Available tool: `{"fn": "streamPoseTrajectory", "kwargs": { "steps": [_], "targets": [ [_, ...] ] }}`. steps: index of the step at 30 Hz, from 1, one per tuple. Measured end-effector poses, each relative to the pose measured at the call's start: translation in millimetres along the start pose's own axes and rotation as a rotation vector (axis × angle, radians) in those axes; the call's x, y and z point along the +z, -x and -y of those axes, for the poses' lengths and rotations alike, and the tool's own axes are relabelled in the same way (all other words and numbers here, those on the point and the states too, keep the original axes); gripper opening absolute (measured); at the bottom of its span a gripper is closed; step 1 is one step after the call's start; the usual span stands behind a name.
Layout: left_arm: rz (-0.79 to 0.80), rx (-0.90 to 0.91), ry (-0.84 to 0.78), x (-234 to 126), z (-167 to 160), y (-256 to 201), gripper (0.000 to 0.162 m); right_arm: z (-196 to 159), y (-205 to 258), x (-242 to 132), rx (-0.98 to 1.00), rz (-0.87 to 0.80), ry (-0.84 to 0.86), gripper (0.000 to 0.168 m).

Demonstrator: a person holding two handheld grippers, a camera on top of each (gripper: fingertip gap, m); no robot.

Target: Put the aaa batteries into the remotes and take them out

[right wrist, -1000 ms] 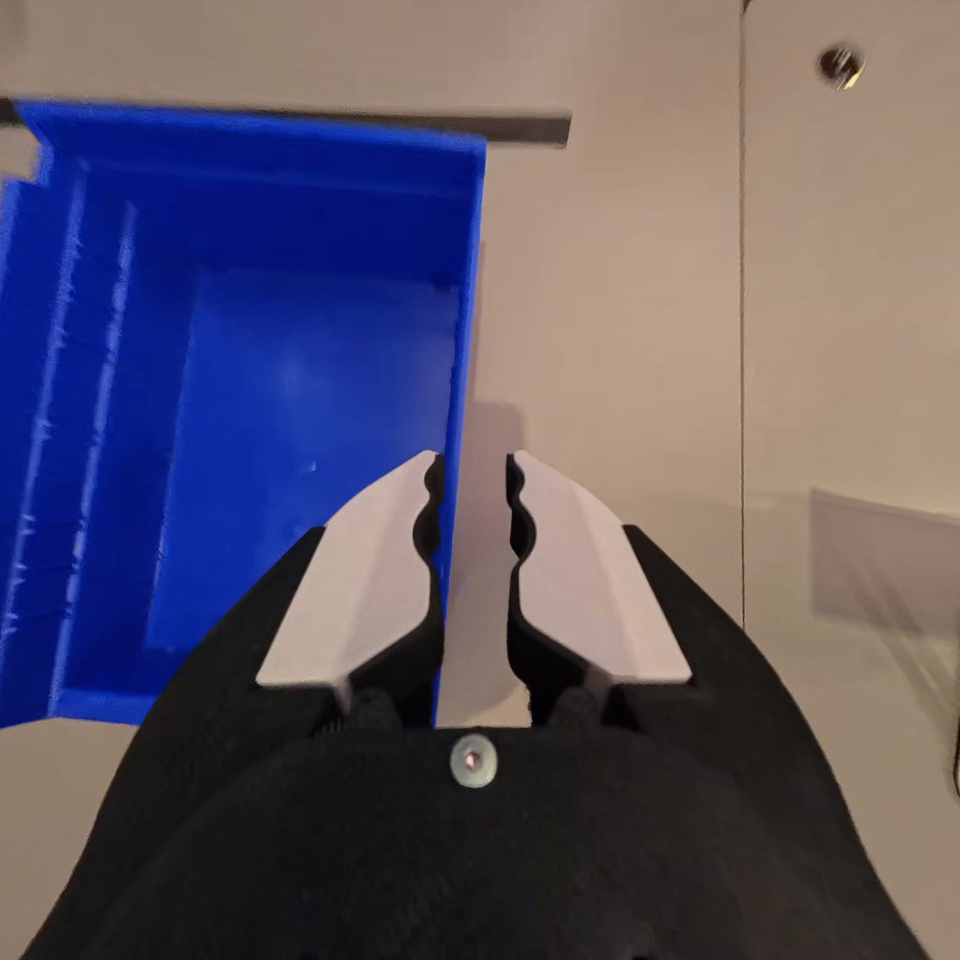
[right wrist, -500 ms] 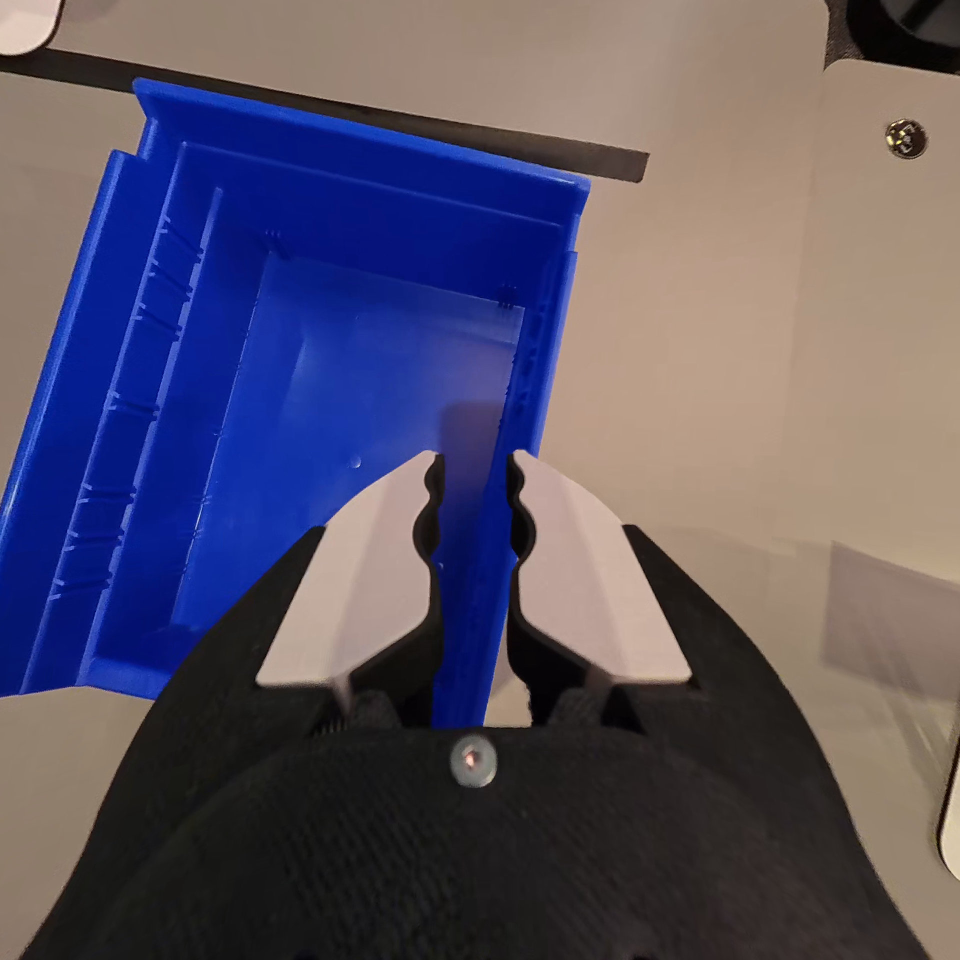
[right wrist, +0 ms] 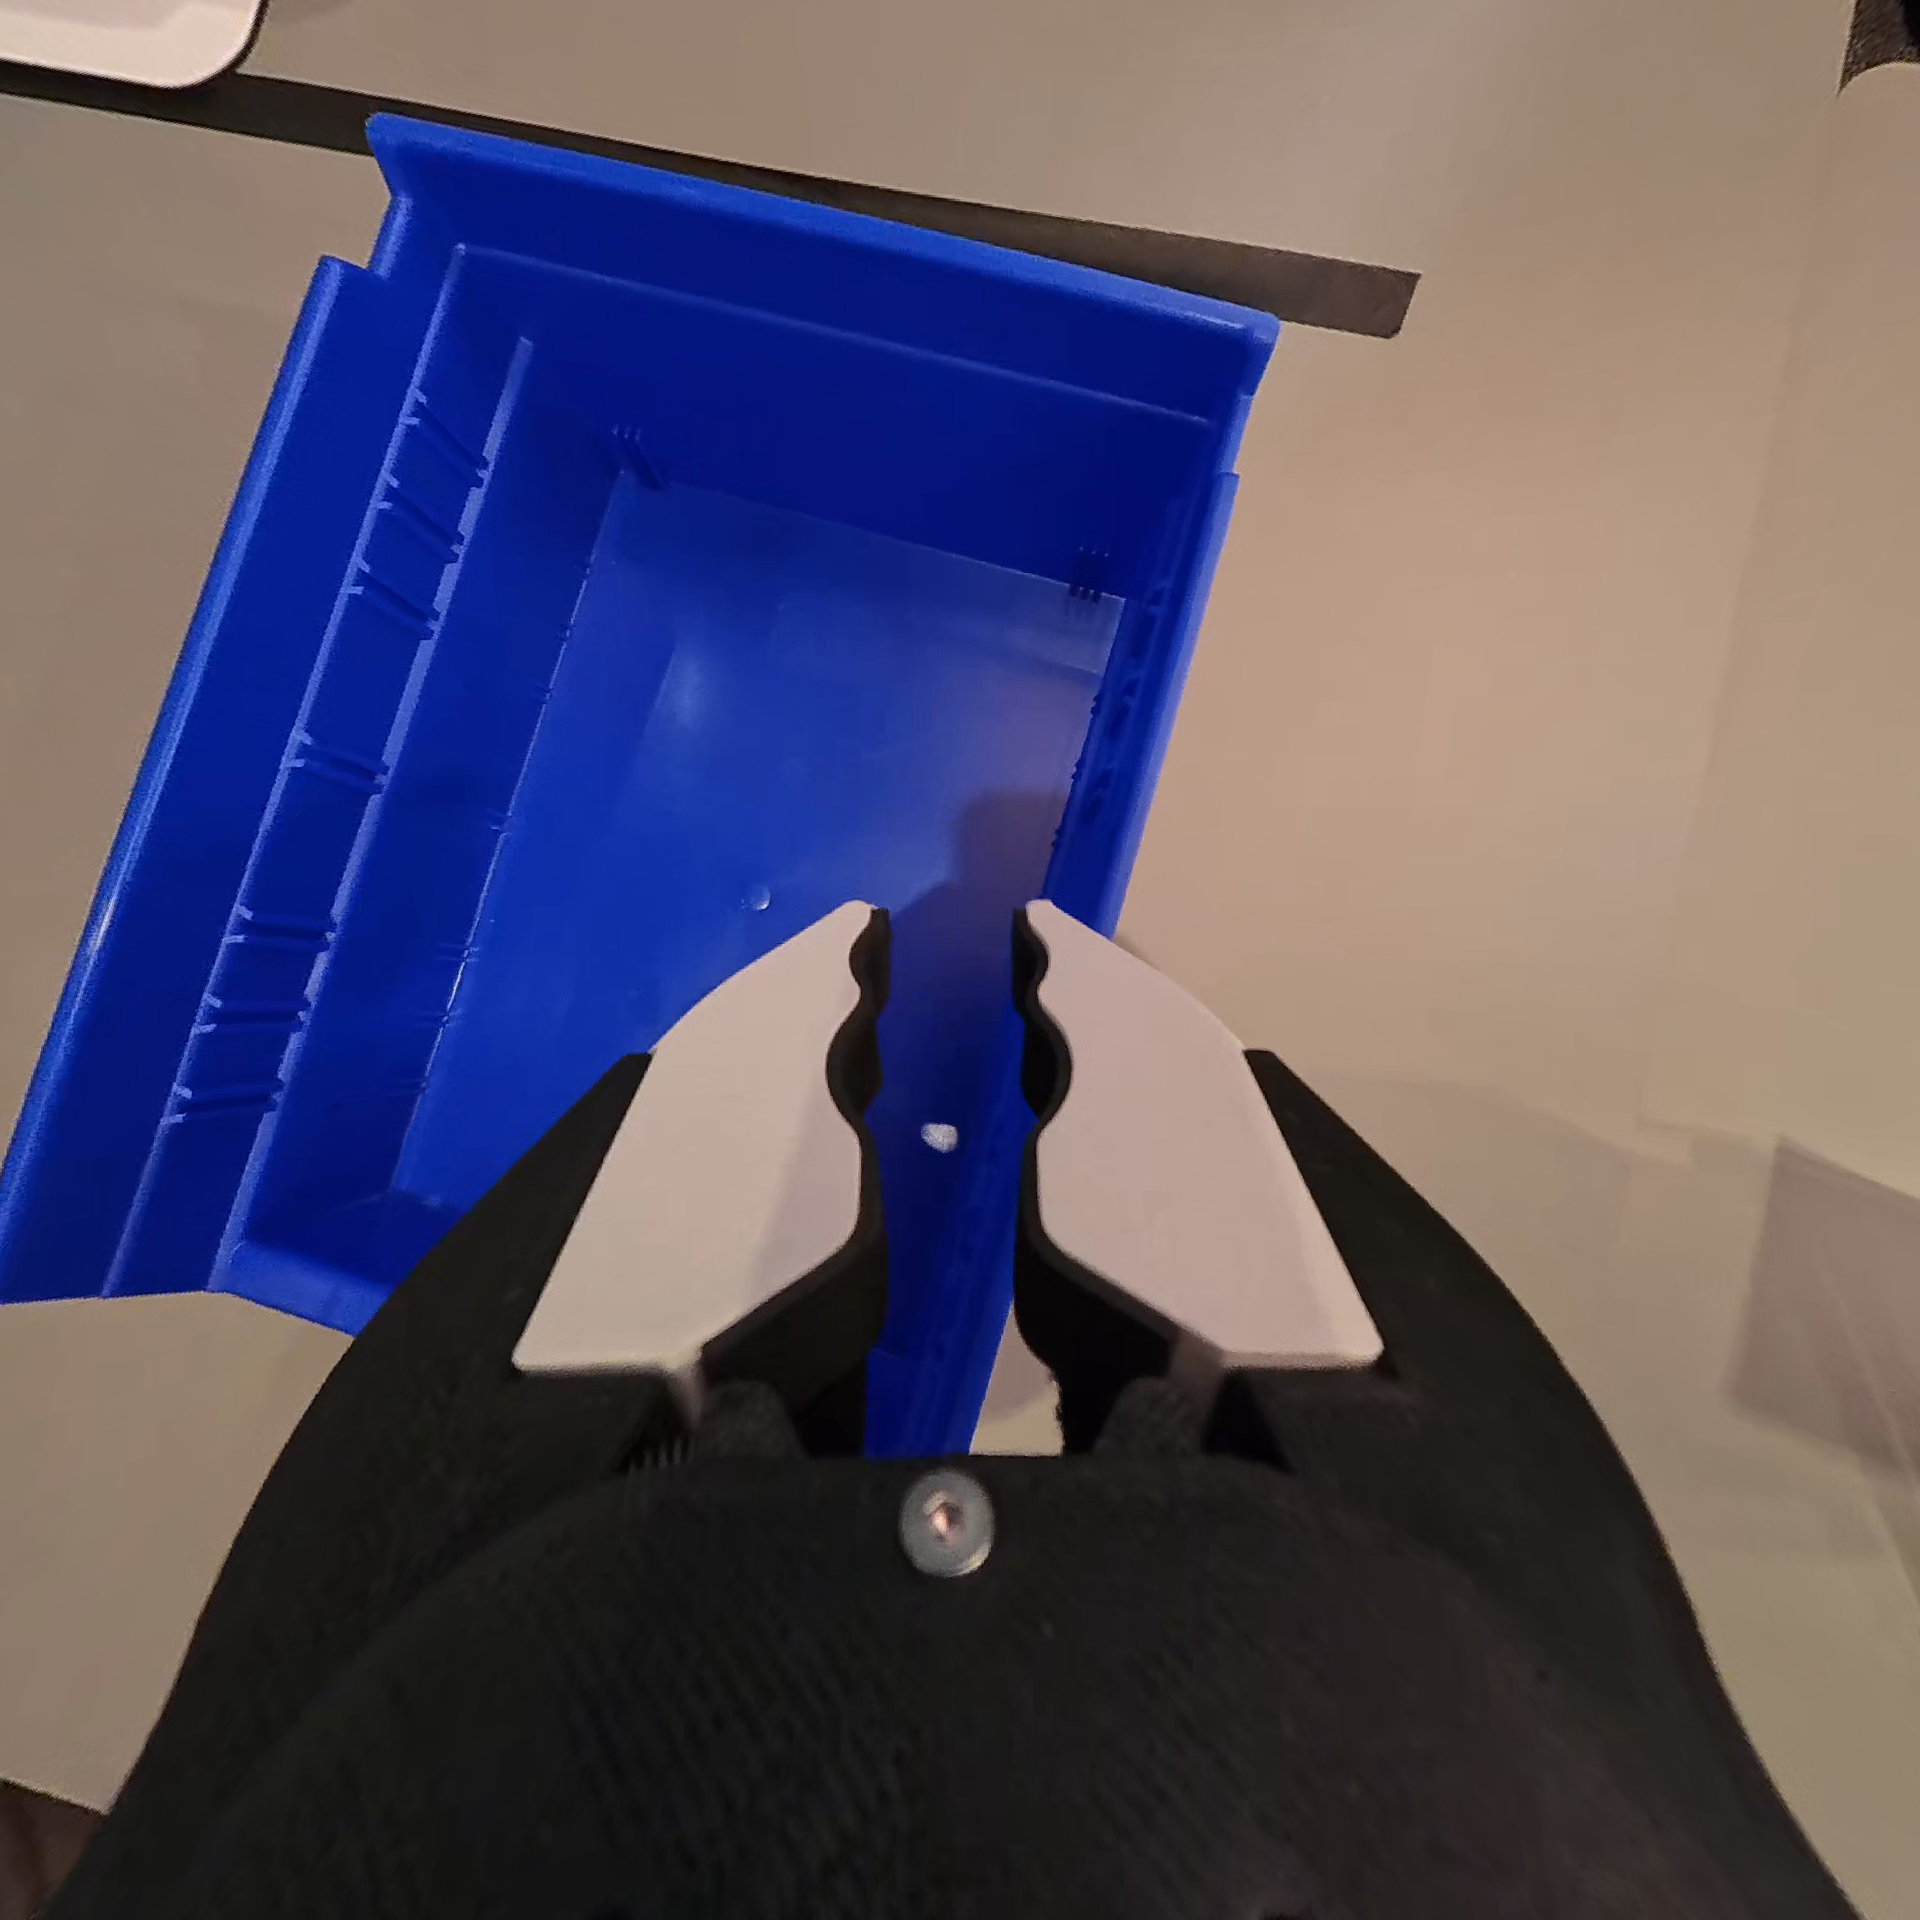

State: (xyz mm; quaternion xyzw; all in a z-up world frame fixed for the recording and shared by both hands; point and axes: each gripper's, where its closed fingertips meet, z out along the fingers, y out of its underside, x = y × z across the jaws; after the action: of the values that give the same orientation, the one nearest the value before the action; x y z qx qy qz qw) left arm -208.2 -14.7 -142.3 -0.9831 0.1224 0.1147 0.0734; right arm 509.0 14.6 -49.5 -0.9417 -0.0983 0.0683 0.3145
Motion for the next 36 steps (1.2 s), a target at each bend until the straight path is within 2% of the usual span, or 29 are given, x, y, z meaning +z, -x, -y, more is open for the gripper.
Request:
{"fn": "streamPoseTrajectory", "kwargs": {
  "steps": [4,8,18,23,36],
  "targets": [
    [-0.052,-0.005,-0.010,-2.6,-5.6,-7.2,0.055,-1.3,0.3,0.3,0.000,0.010,0.004,0.025],
    [-0.060,-0.002,0.051,1.0,-16.7,-6.8,0.053,-5.6,-0.7,2.2,0.002,0.014,0.025,0.026],
    [-0.107,-0.002,0.025,-1.8,-14.0,-10.9,0.047,-13.0,2.4,9.2,-0.021,0.019,0.080,0.026],
    [-0.149,-0.013,-0.045,-10.3,-8.9,-12.4,0.046,-12.9,3.3,11.6,-0.029,0.012,0.092,0.026],
    [-0.103,-0.008,-0.199,-38.6,-5.3,5.9,0.046,-12.1,5.3,14.3,-0.049,-0.018,0.113,0.026]
  ]
}}
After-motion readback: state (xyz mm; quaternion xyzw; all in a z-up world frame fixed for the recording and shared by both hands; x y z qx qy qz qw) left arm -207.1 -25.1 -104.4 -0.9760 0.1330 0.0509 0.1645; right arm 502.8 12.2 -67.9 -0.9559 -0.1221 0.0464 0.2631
